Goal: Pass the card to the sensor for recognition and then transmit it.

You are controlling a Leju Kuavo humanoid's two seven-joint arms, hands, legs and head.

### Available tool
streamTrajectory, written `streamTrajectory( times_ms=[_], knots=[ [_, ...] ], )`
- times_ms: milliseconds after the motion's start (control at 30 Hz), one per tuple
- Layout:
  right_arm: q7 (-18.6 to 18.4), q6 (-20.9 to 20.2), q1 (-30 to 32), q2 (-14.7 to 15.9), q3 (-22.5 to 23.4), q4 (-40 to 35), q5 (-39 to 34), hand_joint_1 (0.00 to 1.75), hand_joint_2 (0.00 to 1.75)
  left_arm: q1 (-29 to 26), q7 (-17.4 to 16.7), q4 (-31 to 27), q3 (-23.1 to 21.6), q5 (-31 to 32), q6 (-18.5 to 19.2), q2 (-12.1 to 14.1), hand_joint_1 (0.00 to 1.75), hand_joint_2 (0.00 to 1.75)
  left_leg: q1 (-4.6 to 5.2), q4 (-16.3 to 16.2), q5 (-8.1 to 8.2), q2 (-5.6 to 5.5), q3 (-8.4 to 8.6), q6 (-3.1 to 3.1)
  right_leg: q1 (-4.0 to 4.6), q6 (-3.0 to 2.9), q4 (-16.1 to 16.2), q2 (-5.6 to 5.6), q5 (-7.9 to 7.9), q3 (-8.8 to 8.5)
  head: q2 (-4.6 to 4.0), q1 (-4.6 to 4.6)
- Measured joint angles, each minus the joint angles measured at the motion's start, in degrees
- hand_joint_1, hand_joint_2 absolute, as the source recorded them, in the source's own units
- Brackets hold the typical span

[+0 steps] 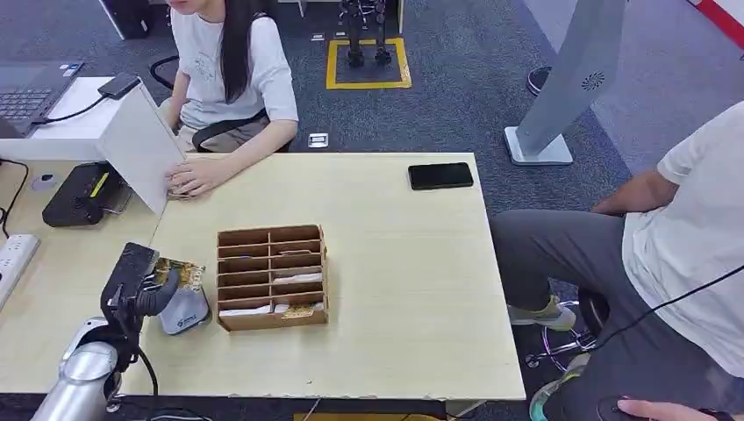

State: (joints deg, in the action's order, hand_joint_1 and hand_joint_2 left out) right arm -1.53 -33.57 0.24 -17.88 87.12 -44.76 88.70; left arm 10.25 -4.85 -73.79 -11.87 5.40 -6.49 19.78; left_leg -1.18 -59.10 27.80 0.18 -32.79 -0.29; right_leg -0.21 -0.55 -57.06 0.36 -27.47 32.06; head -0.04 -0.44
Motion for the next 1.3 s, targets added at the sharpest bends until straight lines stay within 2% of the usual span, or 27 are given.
streamTrajectory(
  times_ms=[233,367,500,667,1000,1300],
  knots=[
    [0.3,-0.6,0.0,0.2,0.0,0.1,0.0,0.00,0.00,1.0,0.0,0.6,-0.8,-0.5,-0.8,-0.4,1.75,1.75,0.00,0.0,0.00,0.01,0.00,0.00,0.00,0.00,0.0,0.01,0.00,0.00,0.00,0.00],
    [-1.4,2.7,-0.1,-0.4,0.1,0.3,-0.1,0.00,0.00,1.1,0.0,1.1,-0.9,-1.5,-1.2,-0.4,1.75,1.75,0.00,0.0,0.00,0.01,0.00,0.00,0.00,0.00,0.0,0.01,0.00,0.01,0.00,-0.02],
    [-0.8,2.2,-0.1,-0.3,0.0,0.7,-0.1,0.00,0.00,1.5,0.1,1.8,-0.9,-2.2,-1.4,-0.5,1.75,1.75,0.00,0.0,0.00,0.01,0.00,0.00,0.00,0.00,0.0,0.01,0.00,0.01,0.00,0.00],
    [-1.3,3.8,-0.2,-0.4,0.0,1.1,-0.1,0.00,0.00,1.8,0.3,2.7,-1.0,-2.3,-2.1,-0.5,1.75,1.75,0.00,0.0,0.00,0.01,0.00,0.00,0.00,0.00,0.0,0.01,0.00,0.00,0.00,0.02],
    [-1.3,3.6,-0.2,-0.4,0.0,1.6,0.0,0.00,0.00,2.0,0.8,5.4,-1.1,-2.0,-3.8,-0.9,1.75,1.75,0.00,0.0,0.00,0.01,-0.01,0.00,0.00,0.00,0.0,0.01,0.00,0.01,0.00,0.02],
    [-1.2,3.7,-0.3,-0.4,0.0,1.9,0.0,0.00,0.00,2.2,1.1,6.9,-2.0,0.9,-5.9,-1.3,1.75,1.75,0.00,0.0,0.00,0.00,0.00,0.00,0.00,0.00,0.0,0.00,0.00,0.00,0.00,0.02]
  ],
)
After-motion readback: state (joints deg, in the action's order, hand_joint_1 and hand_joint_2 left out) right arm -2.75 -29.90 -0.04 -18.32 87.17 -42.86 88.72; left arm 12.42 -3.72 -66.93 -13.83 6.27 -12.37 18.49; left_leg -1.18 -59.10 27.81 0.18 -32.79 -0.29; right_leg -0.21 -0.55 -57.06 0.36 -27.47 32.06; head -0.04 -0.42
